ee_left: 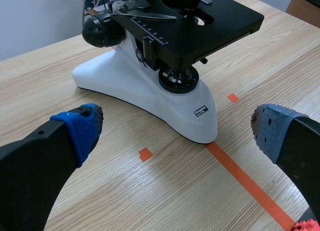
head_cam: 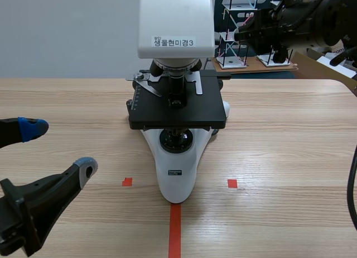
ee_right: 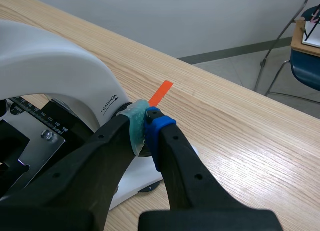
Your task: Point at the coarse focus knob
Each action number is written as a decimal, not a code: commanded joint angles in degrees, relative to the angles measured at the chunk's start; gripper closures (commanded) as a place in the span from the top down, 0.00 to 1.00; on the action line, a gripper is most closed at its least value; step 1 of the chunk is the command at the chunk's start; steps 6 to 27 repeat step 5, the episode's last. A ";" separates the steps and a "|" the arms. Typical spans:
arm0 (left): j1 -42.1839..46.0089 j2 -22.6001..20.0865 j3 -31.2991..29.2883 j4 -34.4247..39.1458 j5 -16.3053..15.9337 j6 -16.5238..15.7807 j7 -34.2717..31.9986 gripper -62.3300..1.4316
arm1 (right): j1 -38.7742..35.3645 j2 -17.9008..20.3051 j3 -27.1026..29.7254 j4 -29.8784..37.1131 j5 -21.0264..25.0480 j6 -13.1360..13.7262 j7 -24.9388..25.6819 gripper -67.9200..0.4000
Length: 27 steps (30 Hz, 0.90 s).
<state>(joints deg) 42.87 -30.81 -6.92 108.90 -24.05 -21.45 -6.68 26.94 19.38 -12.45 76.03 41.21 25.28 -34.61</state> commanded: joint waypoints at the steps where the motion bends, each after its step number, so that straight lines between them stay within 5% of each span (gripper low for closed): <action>1: 0.11 0.15 -0.07 0.92 -0.35 -0.11 -0.79 1.00 | 0.98 0.28 0.59 1.57 0.63 -0.17 1.09 0.01; 27: 0.11 0.15 -0.07 0.92 -0.35 -0.11 -0.79 1.00 | 0.98 0.28 0.59 1.57 0.61 -0.17 1.09 0.01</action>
